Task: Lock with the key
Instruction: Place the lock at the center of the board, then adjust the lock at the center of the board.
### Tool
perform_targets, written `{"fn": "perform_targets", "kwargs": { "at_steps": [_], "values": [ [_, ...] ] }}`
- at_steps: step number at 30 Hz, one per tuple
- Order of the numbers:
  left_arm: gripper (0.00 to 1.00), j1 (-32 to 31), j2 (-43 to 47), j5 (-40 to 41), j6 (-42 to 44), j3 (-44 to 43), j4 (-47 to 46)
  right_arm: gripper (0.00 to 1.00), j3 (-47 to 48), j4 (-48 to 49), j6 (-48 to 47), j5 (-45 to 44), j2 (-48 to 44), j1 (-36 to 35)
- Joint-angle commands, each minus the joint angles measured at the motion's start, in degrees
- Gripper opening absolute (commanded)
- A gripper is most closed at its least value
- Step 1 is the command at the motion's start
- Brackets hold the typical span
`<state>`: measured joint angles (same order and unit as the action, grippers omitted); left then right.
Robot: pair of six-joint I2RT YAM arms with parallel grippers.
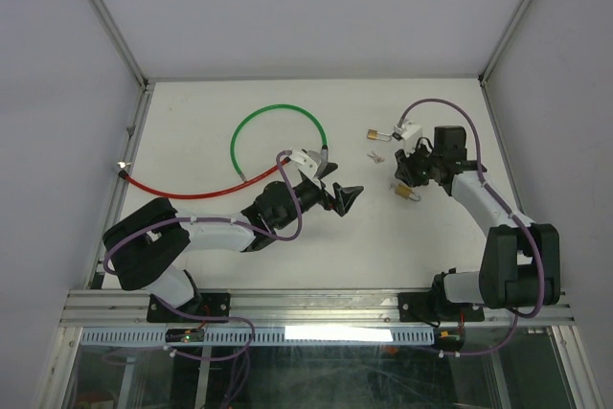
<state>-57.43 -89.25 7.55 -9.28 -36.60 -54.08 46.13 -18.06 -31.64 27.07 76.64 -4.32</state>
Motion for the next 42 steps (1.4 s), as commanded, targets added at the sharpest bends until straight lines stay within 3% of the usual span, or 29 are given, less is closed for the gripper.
{"fn": "perform_targets", "kwargs": {
  "at_steps": [1, 7, 42],
  "values": [
    [0.99, -0.53, 1.91, -0.08, 1.73, -0.02, -3.48, 0.26, 3.35, -2.07, -0.71, -1.17, 0.67, 0.76],
    [0.99, -0.55, 1.9, -0.08, 1.76, -0.08, -3.5, 0.32, 5.12, -4.82, -0.85, -1.53, 3.4, 0.84],
    [0.99, -0.55, 1.85, -0.12, 1.66, -0.15, -3.33, 0.34, 9.01, -11.07, -0.31, -1.41, 7.8, 0.81]
  ]
}}
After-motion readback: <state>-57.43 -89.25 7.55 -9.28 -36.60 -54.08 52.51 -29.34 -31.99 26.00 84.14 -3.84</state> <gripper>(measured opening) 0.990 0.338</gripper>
